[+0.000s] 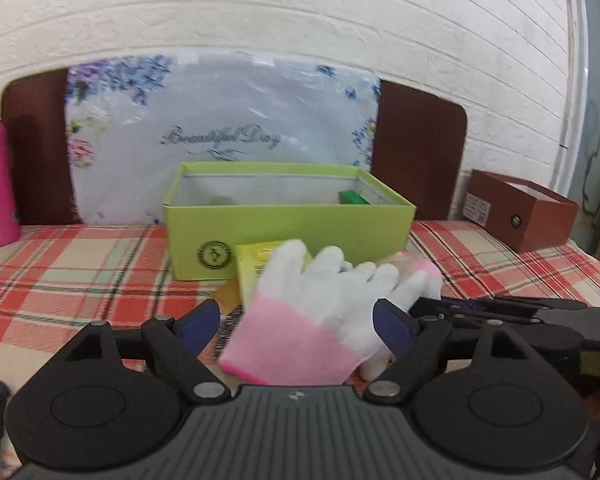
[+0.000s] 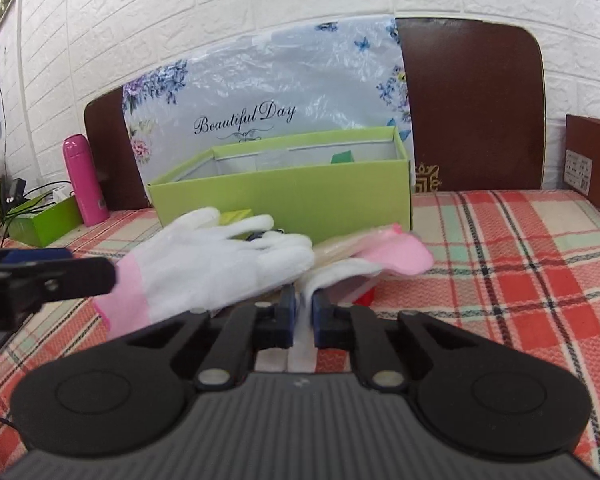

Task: Organize objects
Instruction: 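Close the left gripper on one glove cuff while the right gripper grasps the other glove, then lift the gloves with both grippers toward the lime-green box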

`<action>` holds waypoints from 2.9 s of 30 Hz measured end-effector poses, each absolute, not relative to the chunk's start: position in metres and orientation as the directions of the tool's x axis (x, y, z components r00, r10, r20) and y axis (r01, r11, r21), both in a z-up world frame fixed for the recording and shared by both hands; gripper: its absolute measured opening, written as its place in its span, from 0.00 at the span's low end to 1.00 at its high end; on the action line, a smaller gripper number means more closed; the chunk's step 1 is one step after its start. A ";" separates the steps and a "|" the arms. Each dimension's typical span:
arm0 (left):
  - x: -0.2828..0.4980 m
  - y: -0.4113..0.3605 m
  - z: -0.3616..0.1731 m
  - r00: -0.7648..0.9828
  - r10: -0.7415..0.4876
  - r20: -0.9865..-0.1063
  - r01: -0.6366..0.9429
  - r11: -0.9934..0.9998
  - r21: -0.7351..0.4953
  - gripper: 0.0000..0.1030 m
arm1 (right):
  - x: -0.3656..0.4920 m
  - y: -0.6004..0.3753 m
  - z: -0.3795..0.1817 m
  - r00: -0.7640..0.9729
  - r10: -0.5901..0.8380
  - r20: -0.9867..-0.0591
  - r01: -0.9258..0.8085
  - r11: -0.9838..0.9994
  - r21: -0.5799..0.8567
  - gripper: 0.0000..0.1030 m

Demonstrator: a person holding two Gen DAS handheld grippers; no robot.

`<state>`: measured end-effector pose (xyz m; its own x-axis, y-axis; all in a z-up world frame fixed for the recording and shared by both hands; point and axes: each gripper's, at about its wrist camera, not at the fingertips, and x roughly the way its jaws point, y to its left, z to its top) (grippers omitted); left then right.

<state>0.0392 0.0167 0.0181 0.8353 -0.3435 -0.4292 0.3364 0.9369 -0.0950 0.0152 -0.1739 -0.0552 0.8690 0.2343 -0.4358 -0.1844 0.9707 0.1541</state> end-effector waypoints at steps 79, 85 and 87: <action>0.041 0.002 0.061 0.736 -0.536 -0.413 0.443 0.843 -0.304 0.08 | -0.058 -0.216 -0.001 0.931 0.229 -0.284 -0.222 0.973 0.058 0.06; 0.051 0.023 0.101 0.807 -0.492 -0.327 0.419 0.866 -0.271 0.08 | -0.037 -0.209 0.042 0.948 0.275 -0.158 -0.275 0.961 0.026 0.06; 0.059 0.030 0.110 0.830 -0.466 -0.306 0.395 0.879 -0.266 0.08 | -0.026 -0.206 0.055 0.949 0.289 -0.122 -0.290 0.957 0.014 0.06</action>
<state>0.0587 0.0299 0.1100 0.8303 -0.4656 -0.3064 0.3949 0.8794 -0.2660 -0.0256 -0.2058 0.0550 0.9494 0.2893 -0.1223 -0.2898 0.9570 0.0140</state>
